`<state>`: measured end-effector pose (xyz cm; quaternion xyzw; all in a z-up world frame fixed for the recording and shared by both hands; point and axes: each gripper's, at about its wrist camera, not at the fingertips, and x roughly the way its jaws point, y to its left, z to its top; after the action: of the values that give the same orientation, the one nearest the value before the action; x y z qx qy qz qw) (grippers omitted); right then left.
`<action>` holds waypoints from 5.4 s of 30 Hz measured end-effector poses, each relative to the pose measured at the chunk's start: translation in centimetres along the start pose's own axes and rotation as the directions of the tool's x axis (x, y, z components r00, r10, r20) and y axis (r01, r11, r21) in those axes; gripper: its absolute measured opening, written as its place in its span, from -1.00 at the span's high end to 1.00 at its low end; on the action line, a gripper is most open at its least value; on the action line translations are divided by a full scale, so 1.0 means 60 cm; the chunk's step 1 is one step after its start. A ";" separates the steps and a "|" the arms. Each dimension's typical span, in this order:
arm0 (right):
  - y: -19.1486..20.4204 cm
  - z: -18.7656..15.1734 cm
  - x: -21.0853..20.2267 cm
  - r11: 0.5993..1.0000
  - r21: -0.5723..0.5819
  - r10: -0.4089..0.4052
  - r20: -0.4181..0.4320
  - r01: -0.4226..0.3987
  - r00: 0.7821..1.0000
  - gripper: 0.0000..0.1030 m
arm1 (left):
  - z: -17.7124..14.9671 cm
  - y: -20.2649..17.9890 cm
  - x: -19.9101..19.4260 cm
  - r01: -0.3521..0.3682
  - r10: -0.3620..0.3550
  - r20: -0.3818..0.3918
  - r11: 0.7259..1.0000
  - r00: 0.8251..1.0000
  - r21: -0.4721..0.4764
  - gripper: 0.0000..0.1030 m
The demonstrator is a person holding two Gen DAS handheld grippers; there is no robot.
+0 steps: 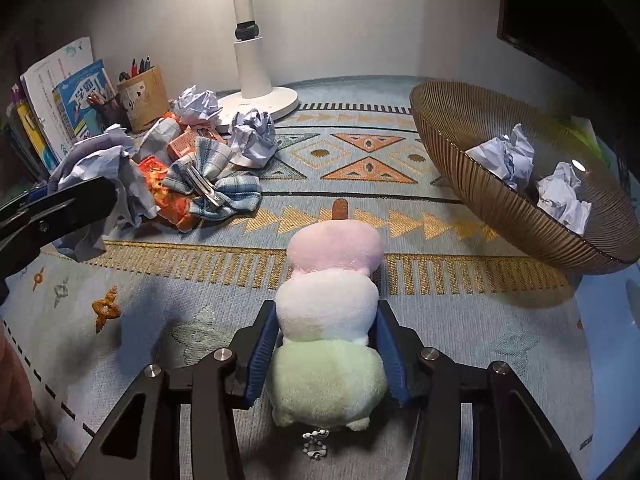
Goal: Organize objects
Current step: 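Carry the plush and paper ball over the amber bowl and open both tools, then move both open tools back over the pile, then grasp the Hello Kitty plush with the left tool while the right grasps a white paper ball, then carry the Hello Kitty plush and paper ball over the amber bowl and open both tools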
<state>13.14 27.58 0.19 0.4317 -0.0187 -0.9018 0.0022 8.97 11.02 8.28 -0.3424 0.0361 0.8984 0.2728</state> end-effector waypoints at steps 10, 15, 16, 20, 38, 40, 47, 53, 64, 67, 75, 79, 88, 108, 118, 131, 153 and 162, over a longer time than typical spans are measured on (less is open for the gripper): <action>-0.052 0.073 -0.127 0.993 0.081 0.068 0.227 -0.089 0.972 0.09 | 0.089 -0.041 -0.007 0.064 -0.058 0.133 0.997 0.989 -0.043 0.06; -0.132 0.132 -0.198 0.980 0.189 -0.020 0.378 -0.056 0.926 0.09 | 0.164 -0.097 0.026 0.132 -0.123 0.188 0.991 0.974 -0.036 0.06; -0.153 0.144 -0.204 0.974 0.222 -0.049 0.390 -0.042 0.920 0.09 | 0.180 -0.109 0.032 0.144 -0.136 0.203 0.989 0.970 -0.027 0.06; -0.237 0.182 -0.227 0.941 0.337 -0.150 0.431 -0.005 0.890 0.08 | 0.236 -0.157 0.057 0.188 -0.191 0.238 0.982 0.952 0.037 0.05; -0.381 0.183 -0.077 0.831 0.556 -0.275 0.357 0.034 0.893 0.08 | 0.232 -0.198 0.279 0.194 -0.194 0.088 0.981 0.977 0.004 0.03; -0.382 0.184 -0.074 0.839 0.543 -0.261 0.355 0.030 0.897 0.07 | 0.228 -0.204 0.288 0.198 -0.198 0.076 0.980 0.977 0.006 -0.08; -0.385 0.176 -0.068 0.854 0.520 -0.235 0.384 0.002 0.893 -0.24 | 0.222 -0.208 0.287 0.186 -0.187 0.081 0.982 0.979 0.020 -0.75; -0.383 0.167 -0.080 0.854 0.521 -0.249 0.433 -0.015 0.867 -0.24 | 0.227 -0.192 0.287 0.214 -0.211 0.086 0.976 0.974 -0.034 -0.75; -0.284 0.157 -0.152 0.931 0.366 -0.214 0.531 0.006 0.820 -0.24 | 0.209 -0.153 0.144 0.175 -0.169 0.146 0.984 0.975 -0.029 -0.75; -0.231 0.157 -0.167 0.956 0.291 -0.123 0.527 -0.043 0.841 -0.25 | 0.196 -0.113 0.086 0.128 -0.118 0.168 0.991 0.979 -0.048 -0.75; -0.070 0.129 -0.116 0.960 0.142 0.163 0.412 -0.239 0.897 -0.30 | 0.094 0.037 -0.042 -0.140 0.158 0.178 0.984 0.971 -0.110 -0.76; -0.011 0.101 -0.058 0.955 0.103 0.235 0.318 -0.280 0.918 -0.30 | 0.015 0.140 -0.054 -0.271 0.300 0.114 0.938 0.947 -0.215 -0.76; 0.035 0.087 0.022 0.960 0.047 0.263 0.178 -0.276 0.948 -0.30 | -0.078 0.265 -0.001 -0.267 0.285 -0.018 0.872 0.958 -0.410 -0.75; 0.154 0.115 0.022 0.935 -0.220 0.300 0.074 -0.278 0.951 -0.30 | -0.071 0.311 0.027 -0.199 0.163 -0.115 0.834 0.980 -0.515 -0.74; 0.293 0.155 0.081 0.853 -0.422 0.335 -0.005 -0.306 0.942 -0.27 | -0.034 0.340 0.092 -0.105 -0.011 -0.175 0.765 0.984 -0.636 -0.74; 0.254 0.135 0.075 0.838 -0.387 0.423 0.017 -0.384 0.906 0.27 | 0.002 0.279 0.136 -0.240 0.153 -0.227 0.869 0.962 -0.433 -0.06; 0.223 0.027 -0.019 0.830 -0.308 0.470 -0.060 -0.464 0.880 0.16 | -0.099 0.254 -0.016 -0.226 0.181 -0.202 0.948 0.962 -0.225 -0.12; 0.213 0.016 -0.011 0.836 -0.209 0.498 -0.094 -0.507 0.862 -0.43 | -0.143 0.248 -0.050 -0.239 0.198 -0.197 0.948 0.960 -0.211 -0.60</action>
<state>12.68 14.82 1.77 0.4248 -0.0284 -0.8578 0.2881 8.24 -5.17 1.81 -0.4427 -0.0079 0.8879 0.1250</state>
